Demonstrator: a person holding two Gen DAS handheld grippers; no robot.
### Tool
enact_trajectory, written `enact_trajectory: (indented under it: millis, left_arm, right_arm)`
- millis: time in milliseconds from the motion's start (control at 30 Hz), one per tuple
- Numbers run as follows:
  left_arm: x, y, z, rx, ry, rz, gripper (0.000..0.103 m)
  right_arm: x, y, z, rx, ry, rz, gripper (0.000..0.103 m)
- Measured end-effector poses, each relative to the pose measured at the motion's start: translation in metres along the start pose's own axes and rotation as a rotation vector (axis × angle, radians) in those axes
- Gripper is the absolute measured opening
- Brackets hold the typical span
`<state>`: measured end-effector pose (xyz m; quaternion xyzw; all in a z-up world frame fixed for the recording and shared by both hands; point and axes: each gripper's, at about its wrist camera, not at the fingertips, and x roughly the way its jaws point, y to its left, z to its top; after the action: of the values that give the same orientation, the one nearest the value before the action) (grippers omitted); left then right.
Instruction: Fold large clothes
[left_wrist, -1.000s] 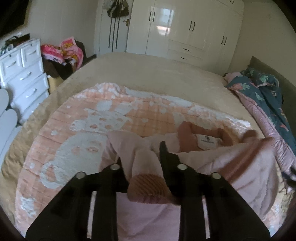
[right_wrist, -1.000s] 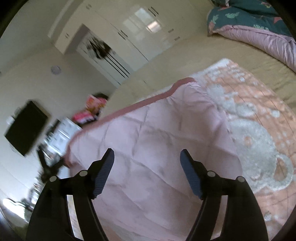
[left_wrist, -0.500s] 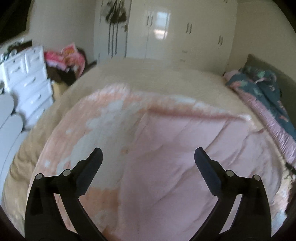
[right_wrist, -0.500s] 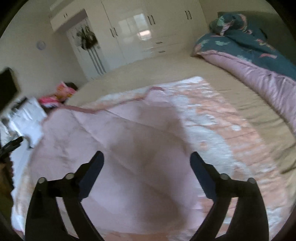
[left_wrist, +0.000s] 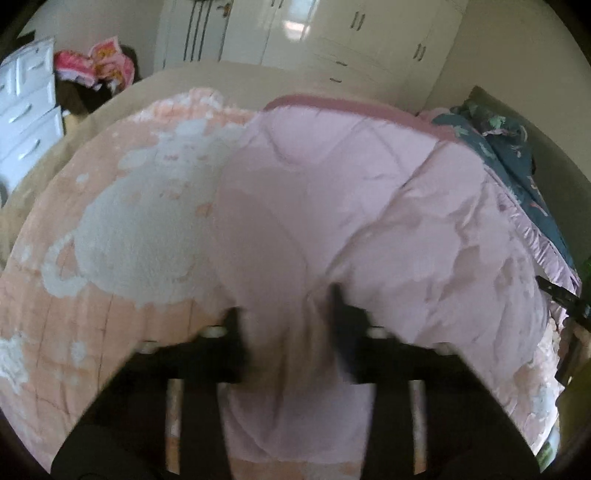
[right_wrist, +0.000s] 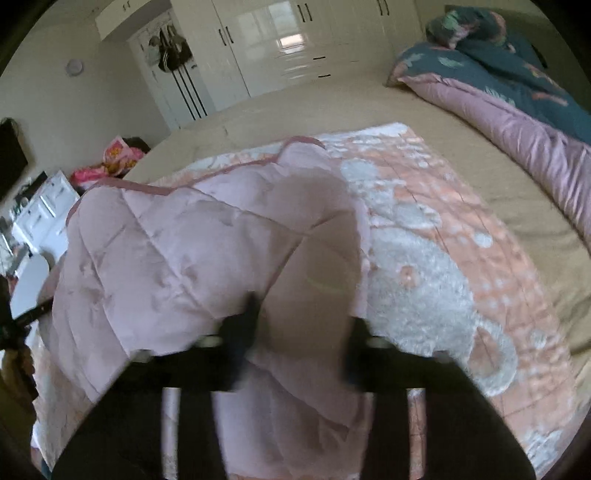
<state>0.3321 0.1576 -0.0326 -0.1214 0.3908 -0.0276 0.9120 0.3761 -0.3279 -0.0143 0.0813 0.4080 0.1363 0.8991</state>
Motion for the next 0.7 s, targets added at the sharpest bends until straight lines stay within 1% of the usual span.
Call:
enact_trajectory:
  millis: [33, 100, 133, 233, 300, 400, 467, 500, 533, 567, 600, 667, 700]
  left_arm:
    - [0.000, -0.005, 0.007, 0.022, -0.008, 0.017, 0.014]
    - [0.001, -0.014, 0.021, 0.053, -0.024, 0.061, 0.013]
    - [0.000, -0.013, 0.023, 0.055, -0.031, 0.075, 0.013]
    - [0.007, -0.016, 0.042, 0.046, -0.047, 0.117, 0.012]
    - [0.018, -0.012, 0.050, 0.038, -0.030, 0.136, 0.013]
    - [0.037, -0.006, 0.051, 0.005, 0.014, 0.165, 0.013]
    - [0.042, -0.003, 0.048, -0.010, 0.019, 0.175, 0.013]
    - [0.043, -0.003, 0.047, -0.016, 0.017, 0.175, 0.015]
    - [0.042, -0.003, 0.046, -0.032, 0.015, 0.177, 0.020]
    - [0.041, -0.001, 0.046, -0.041, 0.018, 0.177, 0.023]
    - [0.038, -0.001, 0.046, -0.051, 0.019, 0.182, 0.027]
    - [0.032, -0.001, 0.045, -0.053, 0.022, 0.189, 0.030]
    - [0.029, -0.003, 0.044, -0.053, 0.020, 0.192, 0.036]
  right_arm:
    - [-0.002, 0.004, 0.007, 0.003, -0.006, -0.007, 0.022]
    - [-0.006, 0.011, 0.020, -0.001, -0.033, -0.019, 0.019]
    - [-0.007, 0.014, 0.030, -0.001, -0.057, -0.032, 0.018]
    - [0.001, 0.011, 0.047, 0.023, -0.071, -0.053, 0.018]
    - [0.015, 0.005, 0.053, 0.046, -0.044, -0.082, 0.018]
    - [0.037, -0.005, 0.048, 0.071, 0.006, -0.110, 0.018]
    - [0.044, -0.011, 0.041, 0.088, 0.019, -0.111, 0.018]
    - [0.046, -0.013, 0.038, 0.098, 0.018, -0.111, 0.019]
    - [0.046, -0.015, 0.036, 0.106, 0.015, -0.110, 0.021]
    - [0.046, -0.016, 0.035, 0.109, 0.015, -0.116, 0.022]
    - [0.045, -0.017, 0.033, 0.117, 0.017, -0.126, 0.028]
    - [0.037, -0.019, 0.031, 0.143, 0.002, -0.123, 0.037]
    - [0.032, -0.019, 0.030, 0.157, -0.004, -0.120, 0.052]
